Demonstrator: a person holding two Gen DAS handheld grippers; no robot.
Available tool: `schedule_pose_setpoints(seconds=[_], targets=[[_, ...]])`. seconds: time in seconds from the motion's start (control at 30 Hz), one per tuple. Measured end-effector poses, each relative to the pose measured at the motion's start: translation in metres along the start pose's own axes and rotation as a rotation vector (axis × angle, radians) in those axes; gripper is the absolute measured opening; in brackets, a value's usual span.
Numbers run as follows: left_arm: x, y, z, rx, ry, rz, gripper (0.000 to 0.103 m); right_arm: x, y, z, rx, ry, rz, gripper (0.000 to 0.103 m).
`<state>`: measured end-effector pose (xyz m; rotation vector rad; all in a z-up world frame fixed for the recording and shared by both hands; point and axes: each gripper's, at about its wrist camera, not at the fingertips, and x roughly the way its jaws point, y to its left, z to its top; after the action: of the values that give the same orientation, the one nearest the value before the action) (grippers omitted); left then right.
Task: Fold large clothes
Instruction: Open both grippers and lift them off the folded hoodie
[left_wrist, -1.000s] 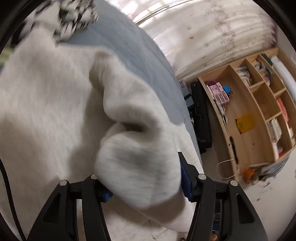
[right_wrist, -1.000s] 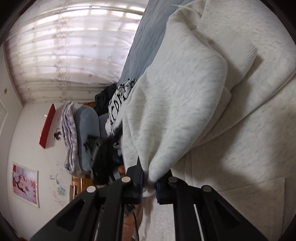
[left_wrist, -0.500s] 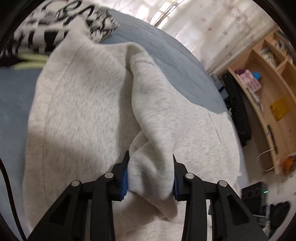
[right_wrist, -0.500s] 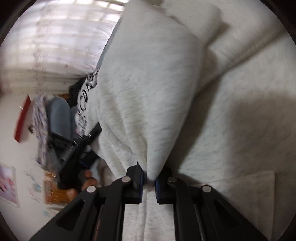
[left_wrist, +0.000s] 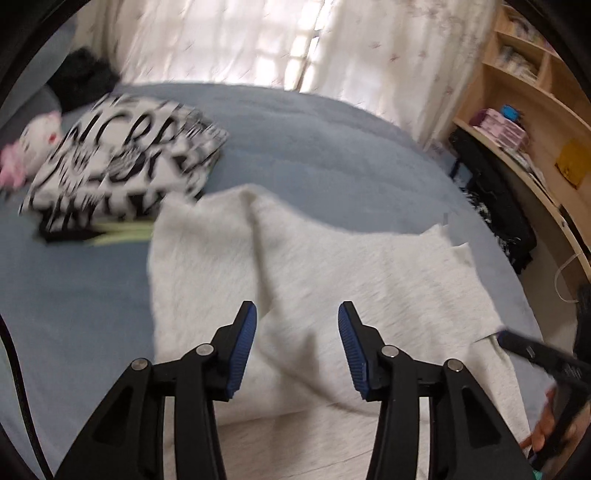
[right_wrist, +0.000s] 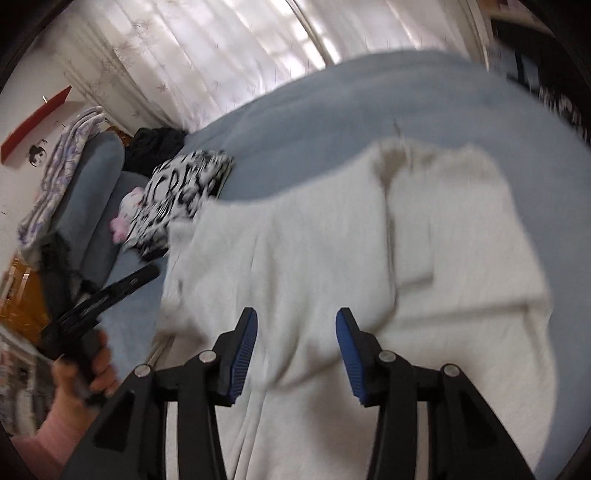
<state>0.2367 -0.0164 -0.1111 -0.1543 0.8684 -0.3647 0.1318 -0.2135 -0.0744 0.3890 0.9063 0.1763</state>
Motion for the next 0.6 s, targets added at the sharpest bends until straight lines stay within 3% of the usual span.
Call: schedule_pose_setpoints(seconds=[0.13, 0.23, 0.4, 0.47, 0.53, 0.6], targets=[[0.014, -0.027, 0.017, 0.033, -0.028, -0.001, 0.054, 0.026, 0.011, 0.039, -0.079, -0.089, -0.051, 0.044], [0.047, -0.040, 0.024, 0.017, -0.028, 0.020, 0.054, 0.064, 0.018, 0.061, -0.161, -0.140, -0.151, 0.044], [0.102, -0.032, 0.014, -0.055, 0.043, 0.056, 0.054, 0.129, 0.001, 0.064, -0.150, -0.048, -0.198, 0.045], [0.115, -0.037, 0.000, 0.052, 0.039, 0.143, 0.054, 0.146, -0.008, 0.051, -0.180, -0.025, -0.218, 0.045], [0.123, -0.045, -0.014, 0.164, 0.018, 0.214, 0.055, 0.149, -0.005, 0.037, -0.251, -0.069, -0.246, 0.045], [0.122, -0.047, -0.018, 0.195, -0.005, 0.230, 0.055, 0.148, -0.003, 0.035, -0.258, -0.069, -0.258, 0.045]])
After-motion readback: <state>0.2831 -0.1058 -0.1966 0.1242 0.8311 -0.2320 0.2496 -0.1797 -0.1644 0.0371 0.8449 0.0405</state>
